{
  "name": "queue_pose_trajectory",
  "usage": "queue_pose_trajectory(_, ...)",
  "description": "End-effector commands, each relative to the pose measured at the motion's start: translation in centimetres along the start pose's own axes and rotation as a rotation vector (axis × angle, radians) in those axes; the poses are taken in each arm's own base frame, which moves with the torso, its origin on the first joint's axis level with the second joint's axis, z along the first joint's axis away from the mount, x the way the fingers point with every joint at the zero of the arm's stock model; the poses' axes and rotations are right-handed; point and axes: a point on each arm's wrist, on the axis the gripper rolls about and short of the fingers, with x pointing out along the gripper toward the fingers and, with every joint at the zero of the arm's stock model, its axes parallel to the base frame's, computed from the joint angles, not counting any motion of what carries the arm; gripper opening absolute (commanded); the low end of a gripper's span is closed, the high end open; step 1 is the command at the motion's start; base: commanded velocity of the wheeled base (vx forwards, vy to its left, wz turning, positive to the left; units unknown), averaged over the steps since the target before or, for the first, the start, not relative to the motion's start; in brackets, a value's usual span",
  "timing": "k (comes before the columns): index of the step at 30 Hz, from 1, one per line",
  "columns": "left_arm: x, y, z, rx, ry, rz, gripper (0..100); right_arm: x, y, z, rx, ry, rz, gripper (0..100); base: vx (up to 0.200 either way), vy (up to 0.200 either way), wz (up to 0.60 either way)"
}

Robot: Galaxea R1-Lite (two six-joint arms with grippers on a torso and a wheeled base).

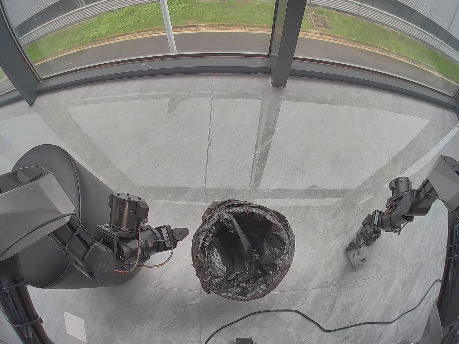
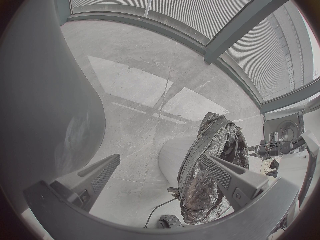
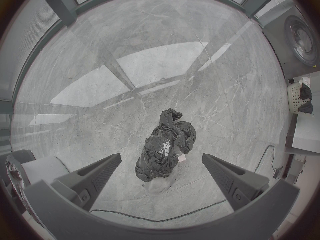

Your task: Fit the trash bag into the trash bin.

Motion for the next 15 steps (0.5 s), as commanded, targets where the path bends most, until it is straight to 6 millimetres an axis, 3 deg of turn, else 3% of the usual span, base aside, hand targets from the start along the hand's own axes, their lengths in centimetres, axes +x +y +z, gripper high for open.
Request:
queue_pose_trajectory(1, 0.4, 0.2, -0.3, 0.000, 0.012, 0.007, 100, 0.4, 2.2, 1.9, 0.043, 0.033, 0.014, 100, 0.000, 0.000, 0.00)
queue_pose_trajectory(8, 0.5, 0.2, -0.3, 0.000, 0.013, 0.008, 100, 2.2, 4.0, 3.5, 0.040, 0.113, -0.005, 100, 0.000, 0.000, 0.00)
queue_pose_trajectory(15, 0.8, 0.4, -0.6, 0.000, 0.024, 0.015, 100, 3.1, 4.3, 4.4, 0.042, 0.181, -0.018, 100, 0.000, 0.000, 0.00)
